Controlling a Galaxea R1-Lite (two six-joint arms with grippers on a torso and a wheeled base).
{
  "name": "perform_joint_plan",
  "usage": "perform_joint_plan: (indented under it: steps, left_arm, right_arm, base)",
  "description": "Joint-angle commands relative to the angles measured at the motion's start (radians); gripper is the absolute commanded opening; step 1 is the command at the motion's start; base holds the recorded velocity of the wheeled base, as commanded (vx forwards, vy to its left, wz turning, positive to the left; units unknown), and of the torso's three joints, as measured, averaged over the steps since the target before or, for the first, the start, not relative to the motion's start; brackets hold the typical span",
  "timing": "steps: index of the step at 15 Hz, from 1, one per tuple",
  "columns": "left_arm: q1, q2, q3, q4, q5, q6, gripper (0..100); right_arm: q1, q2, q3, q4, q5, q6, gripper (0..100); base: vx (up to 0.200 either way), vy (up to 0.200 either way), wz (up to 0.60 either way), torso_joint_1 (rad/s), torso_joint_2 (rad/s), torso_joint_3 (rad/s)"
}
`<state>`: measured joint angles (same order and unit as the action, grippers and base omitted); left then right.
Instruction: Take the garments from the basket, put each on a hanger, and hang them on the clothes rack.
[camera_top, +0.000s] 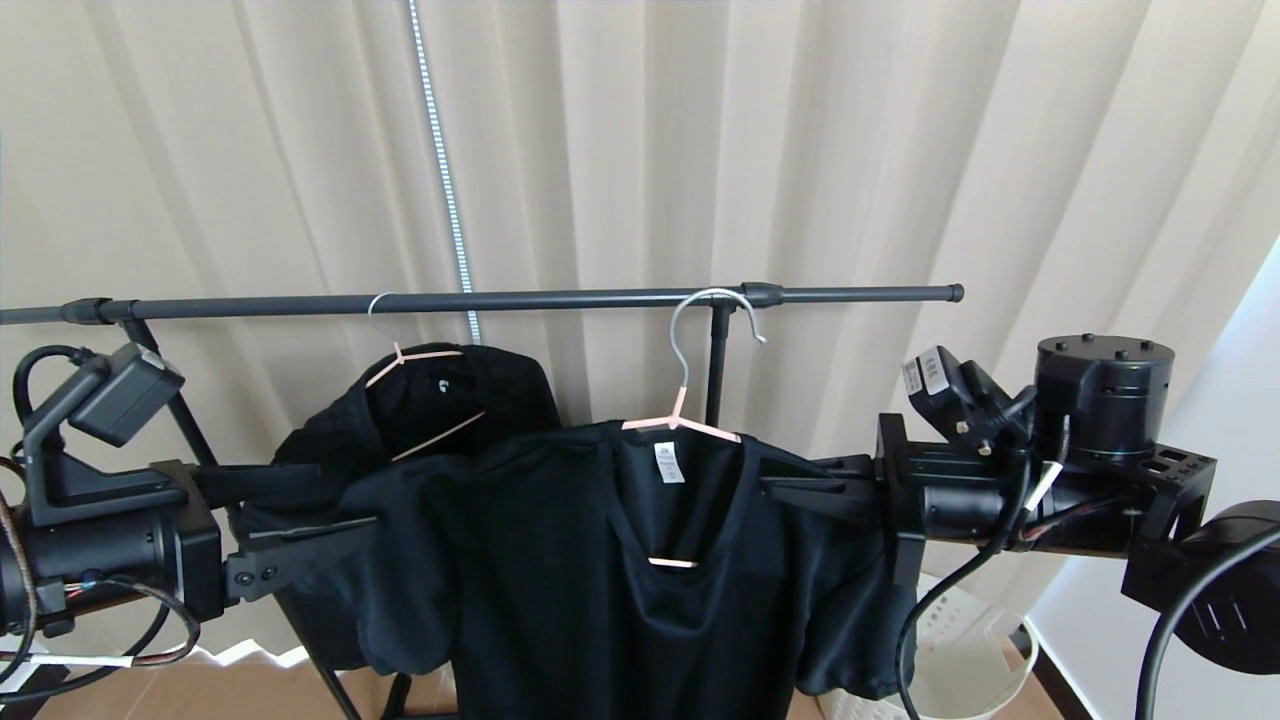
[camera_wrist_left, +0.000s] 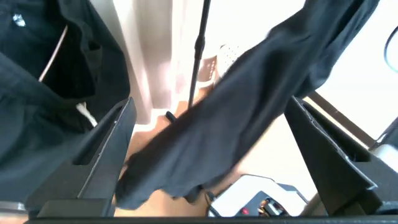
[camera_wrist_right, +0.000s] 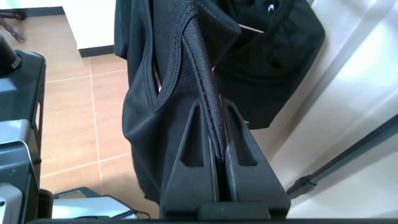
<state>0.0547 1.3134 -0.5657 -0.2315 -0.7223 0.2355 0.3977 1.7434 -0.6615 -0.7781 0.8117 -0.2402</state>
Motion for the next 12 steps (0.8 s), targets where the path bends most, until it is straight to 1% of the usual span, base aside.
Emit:
perform_joint_plan:
  steps: [1, 4, 6, 8, 9, 12]
  left_arm:
    - [0.007, 0.055, 0.018, -0.011, -0.002, 0.001, 100]
    - [0.007, 0.05, 0.024, -0.011, -0.016, 0.001, 100]
    - [0.008, 0.055, 0.024, -0.011, -0.016, -0.001, 100]
    - [0.007, 0.063, 0.027, -0.011, -0.016, -0.001, 100]
    - [0.007, 0.064, 0.027, -0.011, -0.014, -0.002, 0]
    - [0.011, 0.066, 0.029, -0.011, -0.014, -0.005, 0]
  right_arm:
    - [-0.008, -0.004, -0.001, -0.001, 0.004, -0.001, 0]
    - [-0.017, -0.004, -0.003, -0.001, 0.007, -0.001, 0]
    - [-0.019, -0.005, -0.003, -0.001, 0.029, -0.001, 0]
    - [-0.031, -0.01, 0.0, -0.013, 0.035, -0.001, 0]
    - [-0.031, -0.01, 0.0, -0.017, 0.035, -0.001, 0]
    - [-0.031, -0.019, 0.003, -0.02, 0.037, -0.001, 0]
  base:
    - [0.0, 0.0, 0.0, 0.0, 0.0, 0.0]
    - [0.0, 0.0, 0.0, 0.0, 0.0, 0.0]
    - [0.0, 0.0, 0.0, 0.0, 0.0, 0.0]
    - [0.0, 0.0, 0.0, 0.0, 0.0, 0.0]
    - [0.0, 0.0, 0.0, 0.0, 0.0, 0.0]
    - [0.0, 0.0, 0.0, 0.0, 0.0, 0.0]
